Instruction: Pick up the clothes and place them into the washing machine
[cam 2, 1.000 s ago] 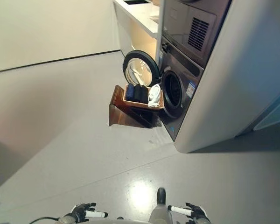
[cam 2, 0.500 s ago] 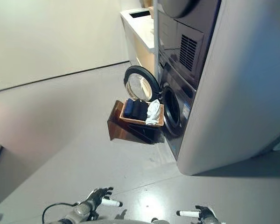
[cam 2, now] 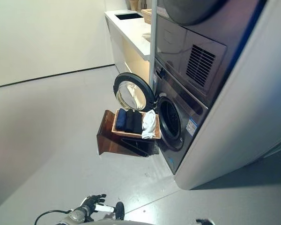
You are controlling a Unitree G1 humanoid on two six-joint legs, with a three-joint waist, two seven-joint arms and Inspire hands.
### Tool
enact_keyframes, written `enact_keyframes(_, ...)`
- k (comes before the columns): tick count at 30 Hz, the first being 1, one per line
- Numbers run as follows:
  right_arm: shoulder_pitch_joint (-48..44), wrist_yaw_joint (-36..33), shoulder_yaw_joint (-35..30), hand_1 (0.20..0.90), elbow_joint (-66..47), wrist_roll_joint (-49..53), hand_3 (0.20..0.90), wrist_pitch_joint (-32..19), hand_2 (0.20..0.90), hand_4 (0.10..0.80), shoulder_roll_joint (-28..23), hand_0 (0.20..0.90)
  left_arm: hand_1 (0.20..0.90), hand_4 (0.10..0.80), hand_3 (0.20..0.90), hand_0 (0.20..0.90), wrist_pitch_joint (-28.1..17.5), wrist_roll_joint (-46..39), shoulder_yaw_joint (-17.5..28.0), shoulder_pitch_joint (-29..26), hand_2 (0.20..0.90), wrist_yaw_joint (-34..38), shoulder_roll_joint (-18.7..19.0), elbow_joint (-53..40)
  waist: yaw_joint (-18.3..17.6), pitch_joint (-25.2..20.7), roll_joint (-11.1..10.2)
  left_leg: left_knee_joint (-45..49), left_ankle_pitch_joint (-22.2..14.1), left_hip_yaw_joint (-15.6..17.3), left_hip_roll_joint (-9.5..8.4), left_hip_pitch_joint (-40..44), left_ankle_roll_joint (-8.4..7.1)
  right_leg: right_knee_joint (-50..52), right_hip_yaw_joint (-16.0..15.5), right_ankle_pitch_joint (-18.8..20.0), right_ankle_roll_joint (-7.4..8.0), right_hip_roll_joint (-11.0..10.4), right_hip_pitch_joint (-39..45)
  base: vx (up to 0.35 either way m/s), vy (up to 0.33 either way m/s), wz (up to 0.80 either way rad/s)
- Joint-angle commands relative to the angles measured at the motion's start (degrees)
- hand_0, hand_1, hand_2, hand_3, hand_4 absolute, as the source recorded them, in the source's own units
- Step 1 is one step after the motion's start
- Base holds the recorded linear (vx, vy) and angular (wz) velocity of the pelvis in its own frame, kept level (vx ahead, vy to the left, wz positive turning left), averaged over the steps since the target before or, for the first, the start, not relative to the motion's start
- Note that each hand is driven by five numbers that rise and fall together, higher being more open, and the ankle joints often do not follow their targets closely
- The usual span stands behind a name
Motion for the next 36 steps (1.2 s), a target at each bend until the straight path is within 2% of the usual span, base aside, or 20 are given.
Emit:
enact_keyframes(1, -3.37, -0.87, -1.98, 0.9, -0.77, -0.57, 0.9, -0.38, 0.9, 0.8, -2.06, 0.9, 0.9, 0.8, 0.9, 0.9, -2.25, 0.74, 0.45, -2.3, 0.9, 0.67, 1.73, -4.34, 1.44, 2.02, -0.31, 5.58, -4.66, -0.94, -0.84, -4.5, -3.58, 4.99, 3.16, 20.63, 2.6, -0.65, -3.69, 0.309, 0.273, -0.06)
enact_keyframes(2, -3.52, -1.22, -2.34, 0.9, -0.68, -0.98, 0.9, -0.4, 0.9, 0.8, -2.29, 0.9, 0.9, 0.8, 0.9, 0.9, -2.37, 0.81, 0.21, -3.48, 0.9, 0.9, 2.5, -5.52, 0.22, 3.67, 1.26, 4.36, -5.4, -1.39, -0.27, -1.51, -2.87, 11.98, 0.6, 20.7, 2.7, 0.69, -8.72, 0.232, 0.207, 0.1)
enact_keyframes(4, -3.54, -1.22, -2.33, 0.9, -0.68, -0.99, 0.9, -0.4, 0.9, 0.8, -2.28, 0.9, 0.9, 0.8, 0.9, 0.9, -2.36, 0.81, 0.23, -3.49, 0.9, 0.9, 2.51, -5.52, 0.11, 3.81, 1.11, 4.29, -5.37, -1.45, -0.45, -1.35, -2.86, 12.26, 0.54, 20.45, 2.71, 0.52, -8.68, 0.19, 0.129, 0.26)
enact_keyframes(5, -3.34, -1.65, -3.13, 0.9, -0.34, -1.22, 0.9, -0.22, 0.9, 0.8, -2.67, 0.9, 0.9, 0.8, 0.9, 0.9, -2.33, 0.86, 0.38, -3.57, 0.9, 1.06, 3.02, -5.8, -0.32, 4.03, 2.66, 3.24, -6.64, -1.22, -0.02, 1.58, -2.8, 11.73, -4.47, 17.85, 1.3, -1.59, -12.51, 0.371, 0.177, 0.1)
enact_keyframes(7, -3.13, -1.64, -3.65, 0.9, 0.27, -1.27, 0.9, -0.08, 0.9, 0.8, -3.12, 0.9, 0.9, 0.8, 0.9, 0.9, -2.23, 0.93, 0.95, -3.67, 0.9, 1.05, 3.19, -5.05, -1.43, 4.46, 3.43, 2.72, -8.14, -2.6, -0.38, 4.41, -3.12, 6.5, -7.14, 12.15, -0.2, -1.61, -15.53, 0.447, 0.126, -0.07)
enact_keyframes(8, -3.01, -1.62, -4.16, 0.9, 0.58, -1.19, 0.9, -0.06, 0.9, 0.8, -3.28, 0.9, 0.9, 0.8, 0.9, 0.9, -2.32, 1.03, 1.12, -3.62, 0.9, 0.92, 3.11, -4.55, -2.01, 4.7, 3.35, 2.66, -9.12, -3.1, -0.99, 5.64, -3.34, 2.35, -7.85, 11.59, -0.44, -1.39, -17.2, 0.432, -0.007, -0.06)
enact_keyframes(10, -3.52, -1.59, -4.92, 0.9, 0.81, -0.94, 0.9, 0.32, 0.9, 0.8, -3.22, 0.9, 0.9, 0.8, 0.9, 0.9, -2.27, 1.16, 1.39, -3.29, 0.9, 0.54, 2.71, -3.51, -2.75, 4.56, 2.17, 1.67, -11.41, -4.23, -3.11, 9.3, -3.83, -11.17, -10.84, 15.19, 0.56, -2.86, -18.79, 0.466, -0.053, 0.09)
enact_keyframes(12, -4.23, -1.31, -4.96, 0.9, 0.89, -1.76, 0.9, 0.89, 0.9, 0.8, -2.65, 0.9, 0.9, 0.8, 0.9, 0.9, -1.9, 1.26, 1.48, -2.77, 0.9, -0.21, 1.89, -1.7, -3.7, 4.46, 1.95, 0.19, -13.6, -4.74, -3.65, 13.45, -4.56, -21.2, -15.07, 19.85, 2.02, -2.96, -21.0, 0.454, -0.048, 0.26)
enact_keyframes(13, -4.49, -1.15, -4.98, 0.9, 0.74, -1.83, 0.9, 1.11, 0.9, 0.8, -2.66, 0.9, 0.9, 0.8, 0.9, 0.9, -1.83, 1.47, 1.44, -2.28, 0.9, -0.52, 1.54, -1.32, -4.22, 4.31, 2.31, 0.18, -14.73, -4.92, -3.33, 14.58, -4.93, -22.99, -15.16, 20.85, 2.31, -2.55, -20.95, 0.413, -0.029, 0.27)
enact_keyframes(16, -3.5, -0.59, -4.98, 0.9, 0.82, -1.57, 0.9, 1.0, 0.9, 0.8, -2.09, 0.9, 0.9, 0.8, 0.9, 0.9, -1.74, 2.14, 0.98, -1.31, 0.9, -1.26, 0.6, -0.53, -5.61, 2.62, 1.68, 1.36, -17.58, -8.09, -3.48, 17.44, -4.73, -22.31, -8.43, 22.46, 0.97, -1.0, -20.27, 0.413, -0.07, 0.32)
enact_keyframes(19, -2.48, -0.86, -5.82, 0.9, 0.53, -0.52, 0.9, 0.61, 0.9, 0.8, -2.3, 0.9, 0.9, 0.8, 0.9, 0.9, -1.79, 2.11, 0.34, -0.7, 0.9, -1.46, -0.53, -0.21, -5.7, 1.24, 2.72, 7.51, -16.52, -8.75, -1.6, 17.59, -6.58, -22.05, -8.21, 22.84, -0.32, -0.08, -17.89, 0.33, -0.153, 0.68)
enact_keyframes(20, -2.47, -0.86, -5.82, 0.9, 0.53, -0.52, 0.9, 0.6, 0.9, 0.8, -2.32, 0.9, 0.9, 0.8, 0.9, 0.9, -1.78, 2.11, 0.34, -0.69, 0.9, -1.46, -0.55, -0.21, -5.77, 1.21, 2.79, 7.72, -16.66, -8.81, -1.53, 17.47, -6.61, -22.07, -8.31, 22.83, -0.34, -0.04, -17.87, 0.235, -0.159, 0.57)
enact_keyframes(21, -2.57, -1.0, -6.04, 0.9, 0.43, 0.45, 0.9, 0.37, 0.9, 0.8, -2.54, 0.9, 0.9, 0.8, 0.9, 0.9, -2.08, 1.78, -0.54, -0.62, 0.9, -1.88, -1.07, -1.0, -5.62, 0.88, 3.36, 17.98, -12.16, -8.17, -0.25, 13.93, -9.08, -23.02, -8.89, 21.24, -2.01, 0.95, -14.69, 0.223, -0.175, 0.5)
enact_keyframes(22, -2.94, -1.04, -5.89, 0.9, 0.23, 0.89, 0.9, 0.43, 0.9, 0.8, -2.57, 0.9, 0.9, 0.8, 0.9, 0.9, -2.14, 1.96, -1.37, -0.82, 0.9, -2.0, -1.23, -1.77, -5.45, 0.97, 3.14, 25.27, -8.57, -7.97, 0.33, 10.68, -10.36, -23.28, -9.06, 20.32, -3.09, 1.29, -12.89, 0.274, -0.23, 0.46)
enact_keyframes(23, -3.1, -1.14, -5.77, 0.9, -0.07, 1.38, 0.9, 0.47, 0.9, 0.8, -2.6, 0.9, 0.9, 0.8, 0.9, 0.9, -2.13, 1.93, -1.86, -1.1, 0.9, -1.99, -1.18, -2.62, -5.31, 1.27, 2.53, 32.45, -5.55, -8.29, -0.09, 7.32, -10.99, -23.39, -8.93, 19.28, -4.03, 1.05, -11.42, 0.193, -0.19, 0.41)
enact_keyframes(27, -3.95, -1.74, -4.81, 0.9, -1.93, 2.84, 0.9, 0.56, 0.9, 0.8, -2.86, 0.9, 0.9, 0.8, 0.9, 0.9, -1.87, 0.92, -2.1, -1.89, 0.9, -0.98, -1.25, -4.04, -3.43, 2.79, 0.04, 50.31, -3.19, -6.36, -1.23, -2.69, -9.63, -23.64, -7.2, 17.22, -6.51, 0.35, -7.37, 0.164, -0.133, -0.18)
enact_keyframes(30, -4.27, -1.4, -3.77, 0.9, -2.67, 3.39, 0.9, 0.58, 0.9, 0.8, -2.35, 0.9, 0.9, 0.8, 0.9, 0.9, -1.8, 0.8, -2.22, -1.44, 0.9, -0.74, -1.14, -3.8, -1.87, 2.57, -0.95, 43.29, -4.93, -3.93, 3.02, -7.05, -8.35, -23.75, -5.85, 15.7, -6.48, 0.79, -5.08, 0.223, -0.051, -0.04)
enact_keyframes(33, -4.28, -2.47, -0.92, 0.9, -6.26, 3.18, 0.9, -0.85, 0.9, 0.8, -1.38, 0.9, 0.9, 0.8, 0.9, 0.9, -1.6, 0.57, -1.71, -1.45, 0.9, -0.27, -0.3, -2.65, -1.21, 2.16, -2.07, 26.68, -4.86, -4.41, 5.34, -8.22, -8.1, -24.13, -4.07, 13.79, -5.36, 1.73, -3.79, 0.268, 0.018, 0.12)
enact_keyframes(34, -3.52, -2.84, 0.39, 0.9, -8.51, 2.61, 0.9, -1.37, 0.9, 0.8, -1.27, 0.9, 0.9, 0.8, 0.9, 0.9, -1.92, 0.13, -1.15, -1.55, 0.9, 0.4, 0.23, -1.76, -0.75, 2.52, -2.13, 16.28, -3.58, -4.81, 5.57, -7.17, -8.46, -24.49, -3.09, 12.66, -4.81, 2.5, -2.54, 0.25, 0.052, -0.08)
enact_keyframes(36, -2.73, -3.42, 1.63, 0.9, -11.17, 2.54, 0.9, -1.73, 0.9, 0.8, -0.93, 0.9, 0.9, 0.8, 0.9, 0.9, -2.09, -0.38, -0.77, -1.76, 0.9, 1.26, 0.98, -1.41, -0.1, 2.75, -1.78, 6.77, -1.07, -6.99, 5.79, -8.22, -9.08, -24.49, -1.49, 11.6, -4.28, 3.7, -2.15, 0.221, 0.054, -0.36)
